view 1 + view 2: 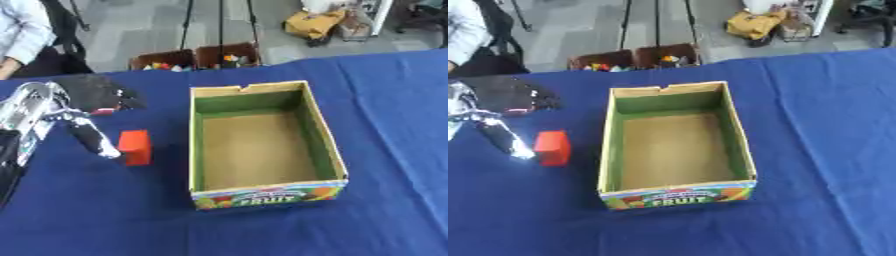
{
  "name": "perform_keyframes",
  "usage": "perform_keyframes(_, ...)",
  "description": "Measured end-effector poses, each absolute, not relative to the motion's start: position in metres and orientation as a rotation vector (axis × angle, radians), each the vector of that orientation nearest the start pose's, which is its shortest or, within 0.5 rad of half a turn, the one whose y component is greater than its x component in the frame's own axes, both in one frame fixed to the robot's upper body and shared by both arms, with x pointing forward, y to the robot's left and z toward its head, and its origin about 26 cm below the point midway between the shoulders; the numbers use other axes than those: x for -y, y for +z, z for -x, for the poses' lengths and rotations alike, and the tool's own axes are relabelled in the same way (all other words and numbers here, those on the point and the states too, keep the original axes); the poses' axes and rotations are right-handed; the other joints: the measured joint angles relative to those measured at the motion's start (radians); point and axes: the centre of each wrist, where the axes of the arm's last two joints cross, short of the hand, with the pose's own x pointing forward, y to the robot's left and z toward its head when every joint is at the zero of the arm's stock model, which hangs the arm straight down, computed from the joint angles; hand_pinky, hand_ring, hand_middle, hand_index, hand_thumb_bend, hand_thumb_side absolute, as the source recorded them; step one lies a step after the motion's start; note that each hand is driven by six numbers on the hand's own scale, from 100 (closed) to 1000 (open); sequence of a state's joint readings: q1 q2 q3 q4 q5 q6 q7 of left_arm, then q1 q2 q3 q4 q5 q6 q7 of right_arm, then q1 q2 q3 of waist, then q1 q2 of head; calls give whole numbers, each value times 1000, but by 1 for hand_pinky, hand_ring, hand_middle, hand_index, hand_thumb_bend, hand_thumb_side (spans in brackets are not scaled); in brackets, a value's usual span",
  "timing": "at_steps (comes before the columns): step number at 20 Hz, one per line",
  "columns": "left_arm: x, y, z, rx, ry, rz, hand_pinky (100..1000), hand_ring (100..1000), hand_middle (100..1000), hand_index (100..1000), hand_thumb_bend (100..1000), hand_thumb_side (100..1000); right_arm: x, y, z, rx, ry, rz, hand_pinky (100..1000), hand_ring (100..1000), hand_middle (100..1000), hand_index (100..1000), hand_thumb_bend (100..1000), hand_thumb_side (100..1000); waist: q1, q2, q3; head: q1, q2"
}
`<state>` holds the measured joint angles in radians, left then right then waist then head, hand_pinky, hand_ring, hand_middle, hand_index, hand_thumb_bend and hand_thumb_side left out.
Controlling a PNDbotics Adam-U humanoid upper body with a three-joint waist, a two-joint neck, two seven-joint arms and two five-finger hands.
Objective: Pick up objects on the table and place them in the box.
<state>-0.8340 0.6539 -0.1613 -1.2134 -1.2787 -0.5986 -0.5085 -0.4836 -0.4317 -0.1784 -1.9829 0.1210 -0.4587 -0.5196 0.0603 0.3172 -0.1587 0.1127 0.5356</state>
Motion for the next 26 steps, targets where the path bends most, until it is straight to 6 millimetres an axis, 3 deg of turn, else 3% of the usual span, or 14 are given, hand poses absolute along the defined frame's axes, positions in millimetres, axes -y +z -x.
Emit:
perform_keyframes(4,-330,239,-441,-1507,2891,1545,718,869,924,1000,583,842,300,277,-306,-3155,223,-571,775,756,777,783,100,579,0,0,-2,1,0)
perform_keyframes(9,-331,238,-441,-1630,2916,1509,686,821,845,981,559,825,300,277,-306,-3156,224,-571,777,754,776,782,100,568,0,4,-6,4,0)
perform_keyframes(18,-328,242,-439,-1623,2917,1529,595,727,743,900,550,742,300,276,-306,-3162,224,-570,778,752,774,779,100,566,0,6,-6,8,0)
perform_keyframes(26,-326,236,-440,-1592,2922,1525,434,587,614,772,463,632,300,277,-306,-3163,229,-571,778,750,771,777,100,565,5,10,-4,8,0)
